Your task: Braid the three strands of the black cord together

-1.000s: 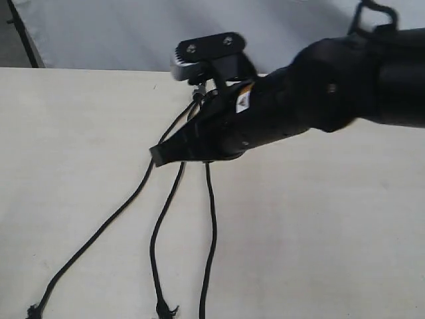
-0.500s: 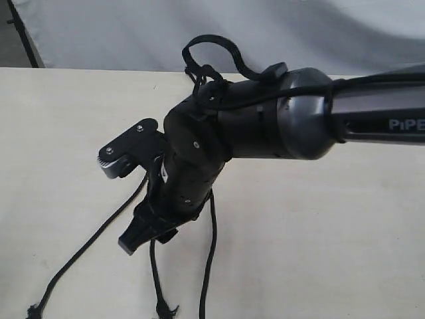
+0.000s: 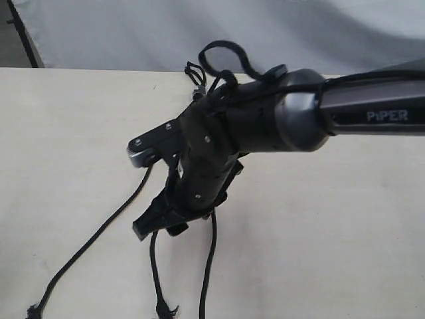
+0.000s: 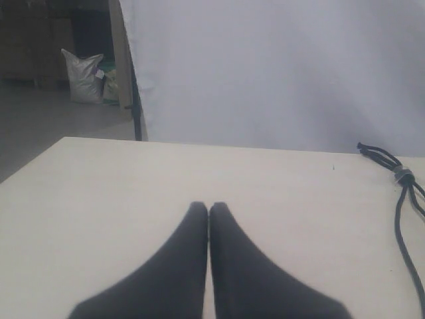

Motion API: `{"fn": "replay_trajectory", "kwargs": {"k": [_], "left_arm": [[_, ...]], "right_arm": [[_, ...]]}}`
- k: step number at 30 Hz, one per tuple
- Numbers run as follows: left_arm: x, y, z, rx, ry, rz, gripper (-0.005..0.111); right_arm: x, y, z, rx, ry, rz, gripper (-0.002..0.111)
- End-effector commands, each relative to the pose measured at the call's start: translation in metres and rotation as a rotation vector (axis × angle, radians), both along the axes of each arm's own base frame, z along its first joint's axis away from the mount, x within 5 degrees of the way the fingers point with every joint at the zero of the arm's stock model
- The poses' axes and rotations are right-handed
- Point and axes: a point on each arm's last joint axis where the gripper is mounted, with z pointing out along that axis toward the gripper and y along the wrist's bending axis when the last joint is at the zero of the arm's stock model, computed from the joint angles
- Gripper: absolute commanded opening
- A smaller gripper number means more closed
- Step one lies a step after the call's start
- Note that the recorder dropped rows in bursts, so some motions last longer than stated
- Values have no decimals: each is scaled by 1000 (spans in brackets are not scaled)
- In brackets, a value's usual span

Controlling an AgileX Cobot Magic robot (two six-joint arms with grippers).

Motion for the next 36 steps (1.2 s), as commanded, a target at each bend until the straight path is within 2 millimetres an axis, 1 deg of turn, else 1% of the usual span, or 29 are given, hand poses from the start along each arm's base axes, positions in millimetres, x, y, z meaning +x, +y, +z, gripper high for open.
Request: {"fn": "replay_trajectory", "kwargs": {"k": [1,4,11,17,22,24,27,29,30,33,36], "left_arm": [[0,0,1,-3,-17,4,2],[0,0,1,-4,-15,4,2],[0,0,1,-4,-15,4,2],[0,0,1,-4,-15,4,2],[0,0,1,-4,-15,4,2],[0,0,1,-4,-15,4,2],[0,0,1,-4,-15,4,2],[0,0,1,-4,-15,4,2],[0,0,1,-4,-15,4,2],[0,0,1,-4,-15,4,2],[0,0,1,-4,-15,4,2]], "right_arm": [[-19,16,-17,-22,28,73,52],[-29,23,-25,-37,40,103,52],[-49,40,-21,-32,32,178,52],[-51,38,-27,-73,54,183,52],[-52,37,-45,-129,93,195,52],[-53,35,-49,-152,103,222,47],[-53,35,-47,-159,100,253,24],[-51,36,-40,-166,83,279,2],[-49,37,-34,-167,66,288,0],[-42,37,-14,-196,4,314,0],[-28,30,13,-251,-53,280,0]]}}
